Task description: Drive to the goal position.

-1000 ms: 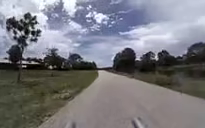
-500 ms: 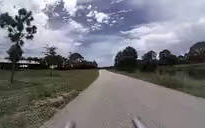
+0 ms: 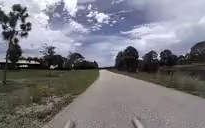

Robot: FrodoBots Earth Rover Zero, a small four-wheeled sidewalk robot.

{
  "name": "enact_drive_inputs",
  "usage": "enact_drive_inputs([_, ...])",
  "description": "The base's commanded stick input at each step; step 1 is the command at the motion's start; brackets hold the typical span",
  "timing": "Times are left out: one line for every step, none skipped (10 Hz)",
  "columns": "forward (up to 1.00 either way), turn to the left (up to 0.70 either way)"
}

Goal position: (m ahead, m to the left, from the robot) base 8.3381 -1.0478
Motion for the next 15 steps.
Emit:
enact_drive_inputs([0.00,0.00])
enact_drive_inputs([0.15,0.00])
enact_drive_inputs([0.37,0.00])
enact_drive_inputs([0.60,0.00])
enact_drive_inputs([0.85,0.00])
enact_drive_inputs([0.85,0.00])
enact_drive_inputs([0.85,0.00])
enact_drive_inputs([0.85,0.00])
enact_drive_inputs([0.85,0.00])
enact_drive_inputs([0.85,0.00])
enact_drive_inputs([0.85,0.00])
enact_drive_inputs([0.85,-0.11])
enact_drive_inputs([0.85,-0.21])
enact_drive_inputs([0.85,-0.19])
enact_drive_inputs([0.85,-0.11])
